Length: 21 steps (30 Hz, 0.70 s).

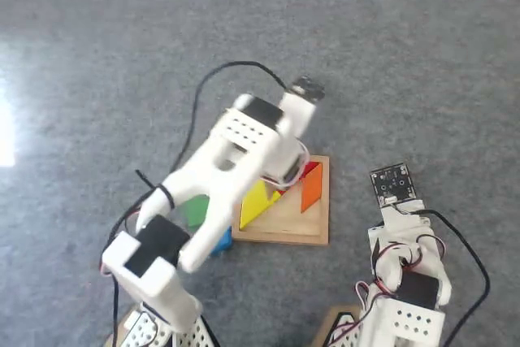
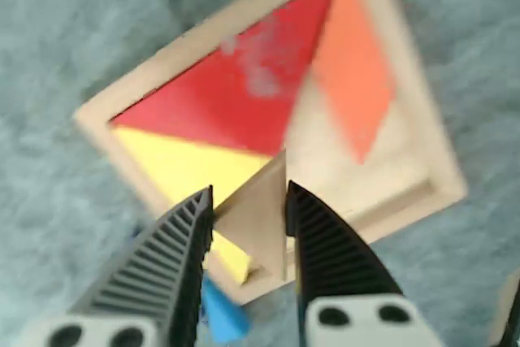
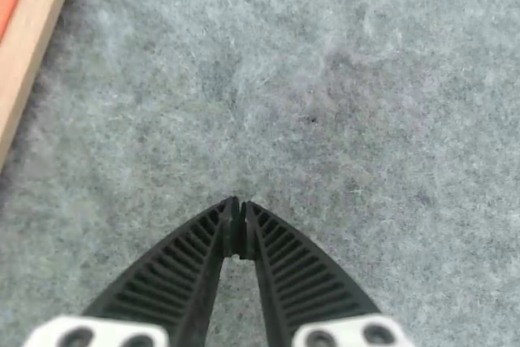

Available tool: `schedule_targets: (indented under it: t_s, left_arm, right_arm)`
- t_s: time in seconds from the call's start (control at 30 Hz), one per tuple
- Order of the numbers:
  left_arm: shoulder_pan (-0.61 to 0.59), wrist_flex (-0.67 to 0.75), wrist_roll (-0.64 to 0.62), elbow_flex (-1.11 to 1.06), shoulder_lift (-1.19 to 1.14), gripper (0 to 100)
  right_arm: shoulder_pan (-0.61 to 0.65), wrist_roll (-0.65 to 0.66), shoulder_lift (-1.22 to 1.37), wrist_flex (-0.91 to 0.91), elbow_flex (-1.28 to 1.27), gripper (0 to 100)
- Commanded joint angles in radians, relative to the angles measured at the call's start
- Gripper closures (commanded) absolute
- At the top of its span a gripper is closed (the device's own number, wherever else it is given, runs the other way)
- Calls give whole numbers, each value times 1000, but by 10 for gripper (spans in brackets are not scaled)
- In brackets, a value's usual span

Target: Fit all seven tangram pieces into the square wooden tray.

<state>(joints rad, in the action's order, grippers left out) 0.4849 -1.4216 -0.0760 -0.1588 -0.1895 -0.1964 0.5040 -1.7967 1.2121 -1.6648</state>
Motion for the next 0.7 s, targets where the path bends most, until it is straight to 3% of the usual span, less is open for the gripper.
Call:
schedule_targets:
  t_s: [0.0,0.3,0.5,0.67]
  left_arm:
    - [78,41,-26,15,-5,953]
    - [112,91,-55,53,-112,947]
    - [112,101,-61,62,-138,847]
    - [114,147,-55,64,-130,844]
  right_arm:
    - [7,0,-13,4,-18,982]
    - [7,0,-13,4,-18,982]
    - [7,0,-13,4,-18,982]
    - [7,0,-13,4,-18,982]
